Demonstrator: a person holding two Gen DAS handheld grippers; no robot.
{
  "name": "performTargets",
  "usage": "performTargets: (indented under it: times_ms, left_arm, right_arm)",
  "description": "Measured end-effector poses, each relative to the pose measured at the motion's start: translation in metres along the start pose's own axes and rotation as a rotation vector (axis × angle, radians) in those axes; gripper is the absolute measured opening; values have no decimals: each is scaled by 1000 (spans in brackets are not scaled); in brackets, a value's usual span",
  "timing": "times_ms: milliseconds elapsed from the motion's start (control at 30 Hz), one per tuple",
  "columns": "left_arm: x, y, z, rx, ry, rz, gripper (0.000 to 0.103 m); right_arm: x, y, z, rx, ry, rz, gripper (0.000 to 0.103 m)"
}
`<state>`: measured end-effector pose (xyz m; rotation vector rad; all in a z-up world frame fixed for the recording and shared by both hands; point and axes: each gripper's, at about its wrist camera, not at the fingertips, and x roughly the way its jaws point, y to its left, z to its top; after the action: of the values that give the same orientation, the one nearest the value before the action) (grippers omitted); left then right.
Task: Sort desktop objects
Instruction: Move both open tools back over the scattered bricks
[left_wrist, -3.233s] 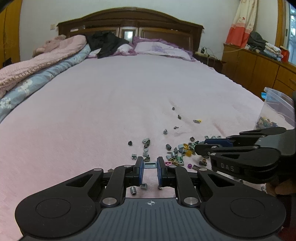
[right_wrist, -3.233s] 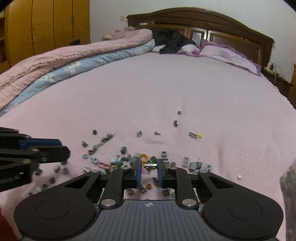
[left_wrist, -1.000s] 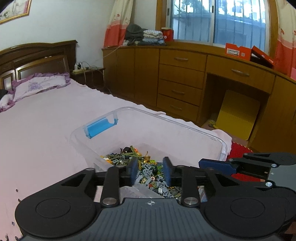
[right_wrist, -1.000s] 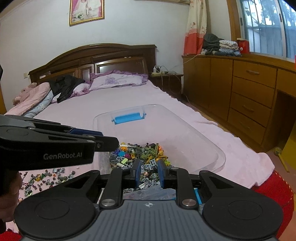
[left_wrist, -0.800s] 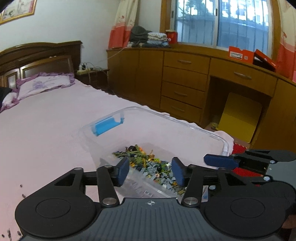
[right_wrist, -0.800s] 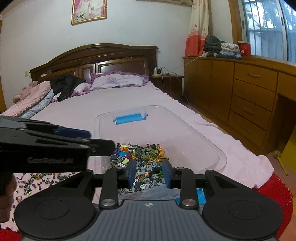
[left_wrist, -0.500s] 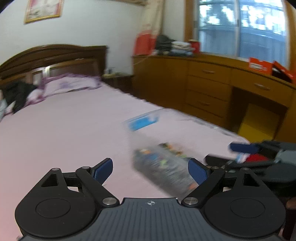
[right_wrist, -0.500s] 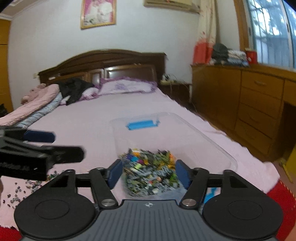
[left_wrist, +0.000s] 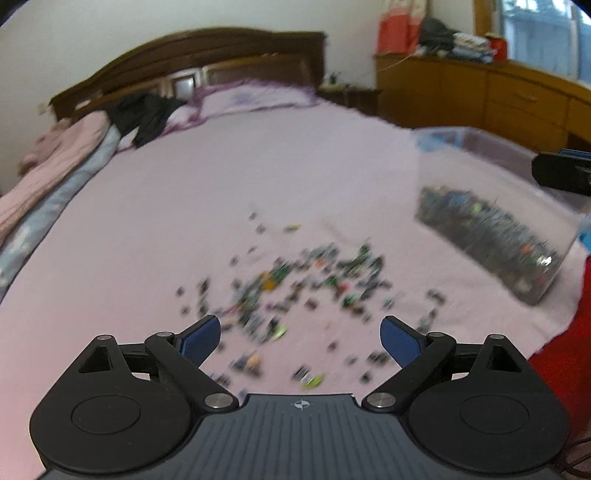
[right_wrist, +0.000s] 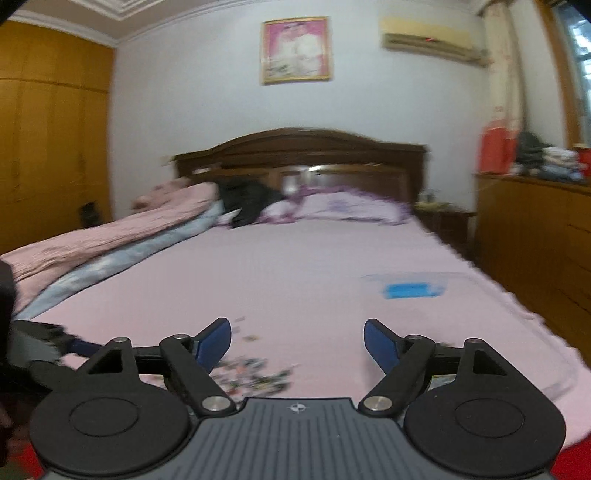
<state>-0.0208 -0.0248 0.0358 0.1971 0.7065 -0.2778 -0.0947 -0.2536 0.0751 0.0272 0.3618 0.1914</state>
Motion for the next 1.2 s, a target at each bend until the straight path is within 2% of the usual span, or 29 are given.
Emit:
performTargets:
  times_ms: [133,267,500,600,900,967,1067,1200]
  left_arm:
    - [-3,14,-15,-26,30,41,94]
    - [1,24,-32,-47,62,68,94]
    - [13,34,-49,-78,108,93,94]
    - [17,38,-53,-93,119,105,94]
    - [24,36,-57,-95,126,108,94]
    - [24,36,-54,-109,97,106,87]
    - [31,41,-48,-165,75,96,69]
    - [49,54,-44,-328,95,72,50]
  right_arm:
    - [16,36,-10,-82,115,83,82]
    - [40,59,-24,-171,292,86,83]
    - [70,47,-47,-107,509,42,83]
    - [77,41,-63,-94,557,24,83]
    - [88,27,-91,-65,613,31,83]
    - [91,25,-95,-53,625,31,83]
    - [96,24,-101,-46,634,29,83]
    - [98,26,-104,-59,633,26,85]
